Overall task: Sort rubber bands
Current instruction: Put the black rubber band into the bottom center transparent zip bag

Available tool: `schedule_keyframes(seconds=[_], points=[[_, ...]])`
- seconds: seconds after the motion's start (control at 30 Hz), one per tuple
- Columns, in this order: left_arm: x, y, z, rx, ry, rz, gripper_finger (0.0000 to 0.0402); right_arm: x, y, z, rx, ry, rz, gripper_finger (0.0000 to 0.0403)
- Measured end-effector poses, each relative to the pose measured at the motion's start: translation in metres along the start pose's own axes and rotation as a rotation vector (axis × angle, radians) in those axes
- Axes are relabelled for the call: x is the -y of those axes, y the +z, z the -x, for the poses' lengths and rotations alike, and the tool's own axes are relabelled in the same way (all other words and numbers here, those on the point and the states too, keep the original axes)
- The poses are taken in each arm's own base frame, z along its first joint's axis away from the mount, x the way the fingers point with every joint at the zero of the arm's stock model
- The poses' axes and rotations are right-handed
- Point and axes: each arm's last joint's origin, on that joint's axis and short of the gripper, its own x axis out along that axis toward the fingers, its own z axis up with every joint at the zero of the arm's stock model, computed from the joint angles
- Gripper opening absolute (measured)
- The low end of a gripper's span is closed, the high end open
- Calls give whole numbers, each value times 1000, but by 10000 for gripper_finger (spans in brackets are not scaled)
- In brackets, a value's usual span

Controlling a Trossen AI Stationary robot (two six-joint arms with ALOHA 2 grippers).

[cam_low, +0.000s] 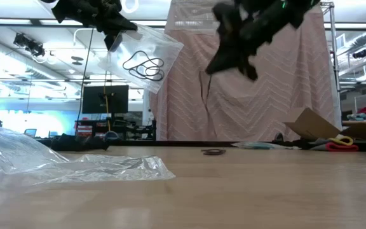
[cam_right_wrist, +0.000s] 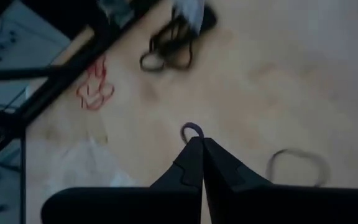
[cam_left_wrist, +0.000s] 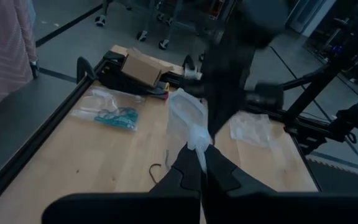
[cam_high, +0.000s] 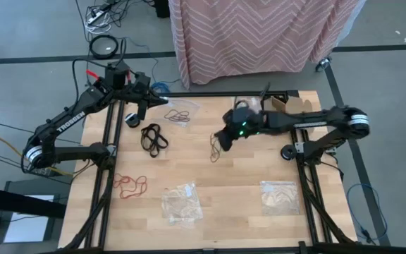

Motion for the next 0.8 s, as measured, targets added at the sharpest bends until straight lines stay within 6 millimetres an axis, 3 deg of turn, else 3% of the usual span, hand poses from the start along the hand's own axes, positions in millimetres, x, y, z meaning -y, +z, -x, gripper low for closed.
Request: schedule_keyframes(seconds=[0.27, 0.4, 0.6, 0.8], points=[[-3, 0, -12, -4, -26, -9, 0, -24, 60, 79, 220, -34, 129, 0], [-6, -4, -26, -43, -54, 6, 0, -38, 86, 107, 308, -43, 207, 0], [-10, -10, -54, -79, -110, 6, 0, -55, 114, 117, 368, -35, 291, 0], [-4, -10, -74, -70, -177, -1, 0, -60, 121, 103, 340, -32, 323, 0]])
